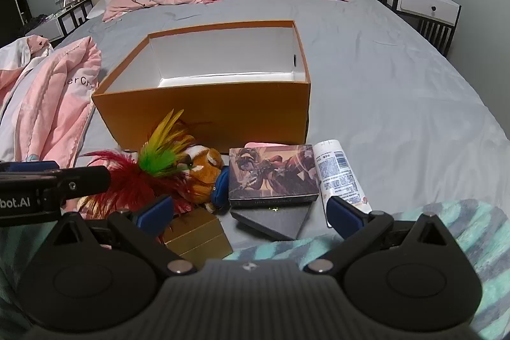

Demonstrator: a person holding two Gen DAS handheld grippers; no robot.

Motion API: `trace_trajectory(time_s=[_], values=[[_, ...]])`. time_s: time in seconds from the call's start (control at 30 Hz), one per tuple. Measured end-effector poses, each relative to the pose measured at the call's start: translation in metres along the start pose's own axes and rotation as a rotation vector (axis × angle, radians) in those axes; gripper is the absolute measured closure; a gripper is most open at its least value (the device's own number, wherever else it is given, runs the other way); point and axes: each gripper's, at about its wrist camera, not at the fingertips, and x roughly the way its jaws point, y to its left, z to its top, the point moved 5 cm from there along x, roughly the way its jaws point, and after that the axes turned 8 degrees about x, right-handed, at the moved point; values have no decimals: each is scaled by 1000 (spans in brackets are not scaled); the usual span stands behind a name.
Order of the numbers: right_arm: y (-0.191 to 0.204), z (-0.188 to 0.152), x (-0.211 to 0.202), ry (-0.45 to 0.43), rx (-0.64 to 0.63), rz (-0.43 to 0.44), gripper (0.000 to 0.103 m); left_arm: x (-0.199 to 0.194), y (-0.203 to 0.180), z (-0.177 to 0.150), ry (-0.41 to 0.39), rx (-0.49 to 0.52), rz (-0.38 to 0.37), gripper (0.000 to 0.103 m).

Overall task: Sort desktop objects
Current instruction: 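Grasp the small red printed box with the left gripper while the right gripper reaches the pink card holder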

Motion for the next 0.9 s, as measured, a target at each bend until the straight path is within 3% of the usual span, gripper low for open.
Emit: trace_trajectory(time_s=[0.13,0.27,0.43,0.57,0.77,0.9], values=[[-1,0,1,-2,2,0,1,1,3,0,8,-11,-6,7],[-5,2,4,1,-8,-8,5,5,5,-1,34,-8,-17,24],[-16,8,10,20,-12,-26,18,13,0,2,66,-7,-73,40],[-30,17,18,40,20,-28,31,23,-10,9,77,0,-123,41],[-46,30,31,60,26,-44,33,52,-32,22,107,5,-223,41],[-60,38,43,62,25,-85,50,82,-44,27,155,-37,-280,39]])
